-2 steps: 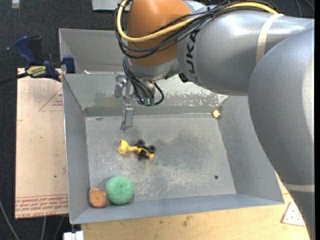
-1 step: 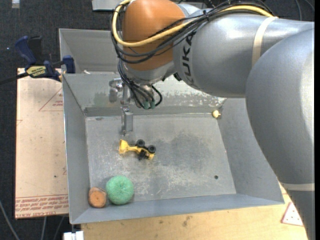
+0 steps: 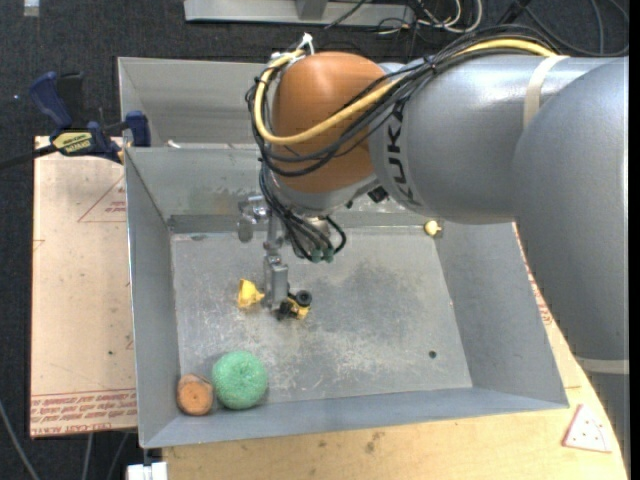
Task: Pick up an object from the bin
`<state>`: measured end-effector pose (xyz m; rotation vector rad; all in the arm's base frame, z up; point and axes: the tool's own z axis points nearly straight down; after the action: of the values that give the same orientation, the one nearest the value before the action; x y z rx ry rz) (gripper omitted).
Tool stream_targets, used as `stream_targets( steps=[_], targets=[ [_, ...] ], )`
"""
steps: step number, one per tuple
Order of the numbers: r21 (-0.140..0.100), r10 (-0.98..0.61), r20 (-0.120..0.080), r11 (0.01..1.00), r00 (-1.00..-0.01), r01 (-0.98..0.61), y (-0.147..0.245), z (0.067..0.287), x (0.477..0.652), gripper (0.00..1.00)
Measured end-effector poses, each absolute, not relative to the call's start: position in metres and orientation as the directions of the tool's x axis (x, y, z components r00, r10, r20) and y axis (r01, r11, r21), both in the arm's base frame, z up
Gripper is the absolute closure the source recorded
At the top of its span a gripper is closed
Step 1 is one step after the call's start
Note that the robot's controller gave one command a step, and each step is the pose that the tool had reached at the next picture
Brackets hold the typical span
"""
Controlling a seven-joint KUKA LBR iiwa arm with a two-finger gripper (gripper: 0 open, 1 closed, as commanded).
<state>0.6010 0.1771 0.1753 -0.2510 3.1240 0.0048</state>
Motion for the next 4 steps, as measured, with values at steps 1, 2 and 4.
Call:
stream_targets(
  steps=[1,2,4],
  targets=[
    [0.0,-0.223,0.001,0.975,-0.975,-0.223,0.163,0.143,0.573,0.0],
    [0.001,-0.339,-0.004,0.941,-0.941,-0.339,0.136,0.108,0.568,0.0],
    [0.001,-0.336,-0.004,0.942,-0.942,-0.336,0.124,0.108,0.611,0.0]
  ],
)
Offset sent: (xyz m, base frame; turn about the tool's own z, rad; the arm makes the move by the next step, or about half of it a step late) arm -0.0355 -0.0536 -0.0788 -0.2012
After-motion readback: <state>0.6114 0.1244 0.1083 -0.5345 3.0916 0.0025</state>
